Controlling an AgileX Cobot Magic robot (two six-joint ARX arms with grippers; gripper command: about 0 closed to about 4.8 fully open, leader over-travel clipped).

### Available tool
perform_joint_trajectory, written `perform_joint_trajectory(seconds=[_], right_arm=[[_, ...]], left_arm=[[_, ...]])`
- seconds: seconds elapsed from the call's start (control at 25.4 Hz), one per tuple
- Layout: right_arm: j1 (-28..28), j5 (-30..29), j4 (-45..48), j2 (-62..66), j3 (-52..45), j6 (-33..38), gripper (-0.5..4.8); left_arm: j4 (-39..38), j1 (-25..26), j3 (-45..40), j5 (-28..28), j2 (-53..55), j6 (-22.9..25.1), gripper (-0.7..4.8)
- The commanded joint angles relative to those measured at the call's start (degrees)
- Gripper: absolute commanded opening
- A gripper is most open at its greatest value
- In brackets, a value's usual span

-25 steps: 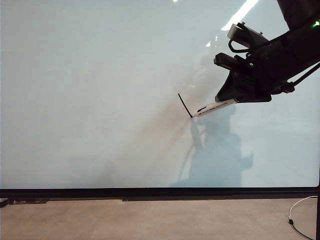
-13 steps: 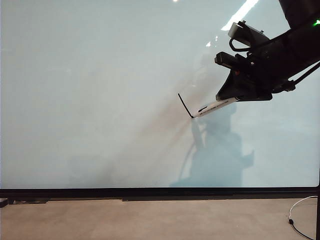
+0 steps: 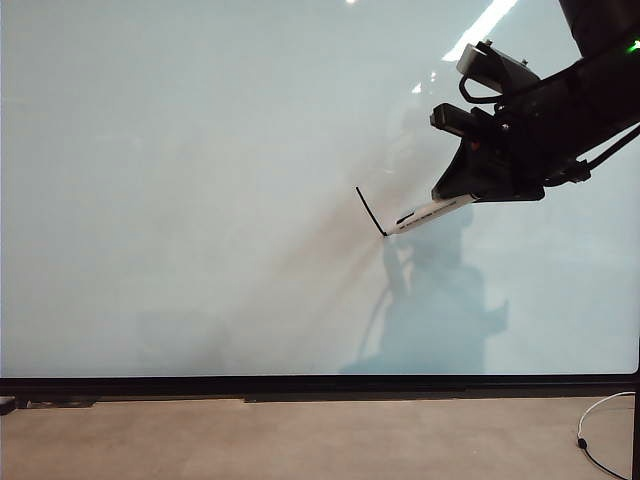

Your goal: Pick up the pen on the shelf to the right of the whiteboard and draw a check mark.

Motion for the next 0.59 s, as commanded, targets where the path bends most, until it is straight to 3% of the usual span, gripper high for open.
perform_joint_trajectory(seconds=[0.04, 0.59], right_arm=[[-0.1, 0.3, 1.4, -0.7, 0.2, -0.5, -0.07], [-1.2, 0.8, 0.8, -2.8, 0.1, -1.5, -0.07]], left_arm=[[0.7, 0.0, 0.2, 0.0, 0.0, 0.2, -0.05], [0.7, 0.0, 0.2, 0.0, 0.0, 0.2, -0.04]])
